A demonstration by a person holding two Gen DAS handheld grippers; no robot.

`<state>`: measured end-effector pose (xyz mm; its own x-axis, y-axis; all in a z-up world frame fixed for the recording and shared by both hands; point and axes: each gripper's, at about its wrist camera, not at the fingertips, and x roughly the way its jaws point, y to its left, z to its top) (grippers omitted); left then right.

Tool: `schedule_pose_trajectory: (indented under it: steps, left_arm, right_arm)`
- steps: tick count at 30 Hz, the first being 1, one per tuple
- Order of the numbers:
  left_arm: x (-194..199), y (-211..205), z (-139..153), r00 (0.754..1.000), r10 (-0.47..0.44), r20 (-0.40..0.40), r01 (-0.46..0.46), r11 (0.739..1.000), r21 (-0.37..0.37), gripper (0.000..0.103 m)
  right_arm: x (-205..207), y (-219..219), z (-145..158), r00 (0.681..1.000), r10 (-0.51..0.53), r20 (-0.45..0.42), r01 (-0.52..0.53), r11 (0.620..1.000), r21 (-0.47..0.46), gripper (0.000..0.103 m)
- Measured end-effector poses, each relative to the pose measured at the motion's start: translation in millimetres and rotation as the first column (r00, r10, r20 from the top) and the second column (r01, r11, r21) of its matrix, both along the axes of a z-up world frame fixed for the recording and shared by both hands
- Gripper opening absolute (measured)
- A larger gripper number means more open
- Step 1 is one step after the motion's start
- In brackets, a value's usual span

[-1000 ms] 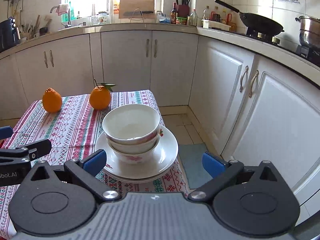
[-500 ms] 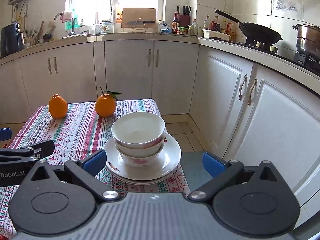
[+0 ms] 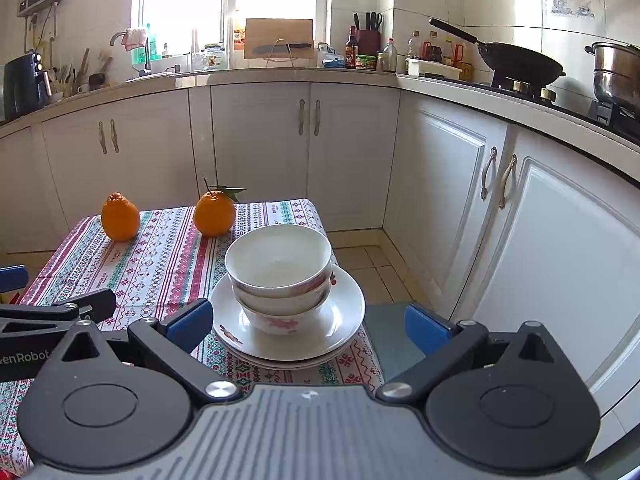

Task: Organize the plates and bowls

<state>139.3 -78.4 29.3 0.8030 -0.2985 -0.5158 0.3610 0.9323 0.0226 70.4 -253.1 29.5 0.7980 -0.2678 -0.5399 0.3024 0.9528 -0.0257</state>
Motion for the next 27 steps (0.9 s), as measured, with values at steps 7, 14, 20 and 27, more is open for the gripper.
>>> schedule_pose_trajectory:
  steps: [7, 14, 20, 27]
  left_arm:
    - [-0.6, -0.8, 1.2, 1.0, 0.001, 0.0, -0.001, 1.0, 0.001, 0.101]
    - [-1.6, -1.7, 0.9, 1.0, 0.002, 0.0, -0.002, 1.0, 0.001, 0.101]
    - [-1.9, -1.3, 1.6, 1.0, 0.004, -0.001, -0.004, 1.0, 0.001, 0.101]
    - [-1.7, -0.7, 2.4, 1.0, 0.003, -0.003, -0.003, 1.0, -0.001, 0.101]
  right_arm:
    - [-2.2, -0.2, 1.1, 1.0, 0.005, 0.004, -0.005, 1.0, 0.001, 0.103]
    - [-2.2, -1.5, 1.1, 1.0, 0.007, 0.007, -0.007, 1.0, 0.004, 0.103]
    - [-2.5, -1.5, 0.8, 1.0, 0.007, 0.008, -0.008, 1.0, 0.006, 0.103]
    - [-2.8, -1.6, 0.9, 1.0, 0.008, 0.009, -0.008, 1.0, 0.007, 0.103]
